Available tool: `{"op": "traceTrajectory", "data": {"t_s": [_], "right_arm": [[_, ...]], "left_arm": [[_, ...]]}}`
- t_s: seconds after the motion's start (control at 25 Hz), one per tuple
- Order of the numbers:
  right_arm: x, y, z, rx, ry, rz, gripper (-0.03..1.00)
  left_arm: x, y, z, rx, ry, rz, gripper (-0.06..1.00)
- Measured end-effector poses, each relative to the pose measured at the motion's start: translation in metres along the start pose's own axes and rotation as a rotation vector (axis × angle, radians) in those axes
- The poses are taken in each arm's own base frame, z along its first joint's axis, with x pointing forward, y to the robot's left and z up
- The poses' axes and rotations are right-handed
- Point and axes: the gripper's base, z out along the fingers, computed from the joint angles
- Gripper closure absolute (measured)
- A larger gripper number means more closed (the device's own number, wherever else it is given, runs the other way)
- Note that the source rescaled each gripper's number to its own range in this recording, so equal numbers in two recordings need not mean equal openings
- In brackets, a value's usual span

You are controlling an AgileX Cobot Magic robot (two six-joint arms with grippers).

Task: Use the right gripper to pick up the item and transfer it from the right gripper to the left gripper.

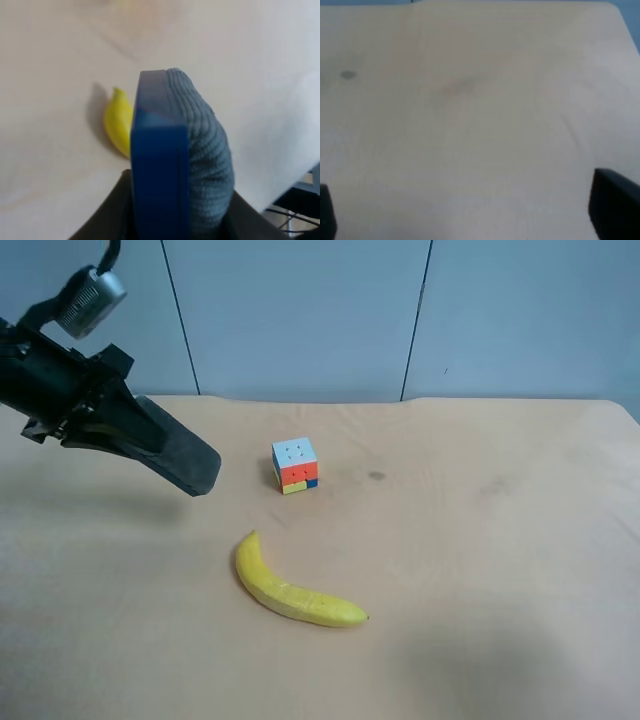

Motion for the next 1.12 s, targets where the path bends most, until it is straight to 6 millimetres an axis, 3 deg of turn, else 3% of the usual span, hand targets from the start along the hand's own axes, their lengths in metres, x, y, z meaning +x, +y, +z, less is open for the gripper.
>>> {"op": "traceTrajectory", "data": {"t_s": [0.12, 0.16, 0.56, 0.68, 0.88, 0.96, 1.04, 1.08, 1.12], "right_arm": [[0.0, 0.0, 0.0, 0.0, 0.0, 0.0, -0.03], [0.0, 0.0, 0.0, 0.0, 0.0, 0.0, -0.03], [0.0, 0.0, 0.0, 0.0, 0.0, 0.0, -0.03], [0.0, 0.0, 0.0, 0.0, 0.0, 0.0, -0.03], [0.0, 0.0, 0.0, 0.0, 0.0, 0.0, -0.03], [0.0, 0.0, 0.0, 0.0, 0.0, 0.0, -0.03], [0.0, 0.0, 0.0, 0.0, 0.0, 0.0, -0.03], [0.0, 0.0, 0.0, 0.0, 0.0, 0.0, -0.03], [0.0, 0.0, 0.0, 0.0, 0.0, 0.0, -0.03]], "left_arm": [[-0.004, 0.018, 0.016, -0.021, 0.028, -0.02, 0.93], [-0.005, 0.034, 0.023, -0.036, 0.039, -0.057, 0.93], [-0.003, 0.118, 0.026, -0.113, 0.016, -0.185, 0.93], [-0.001, 0.131, 0.028, -0.132, 0.008, -0.205, 0.93], [-0.001, 0.135, 0.029, -0.135, 0.011, -0.193, 0.92], [-0.001, 0.135, 0.029, -0.135, 0.011, -0.193, 0.74], [-0.001, 0.135, 0.029, -0.144, 0.005, -0.191, 0.31], [-0.002, 0.136, 0.029, -0.15, -0.002, -0.192, 0.15], [-0.003, 0.137, 0.029, -0.159, -0.01, -0.192, 0.07]]}}
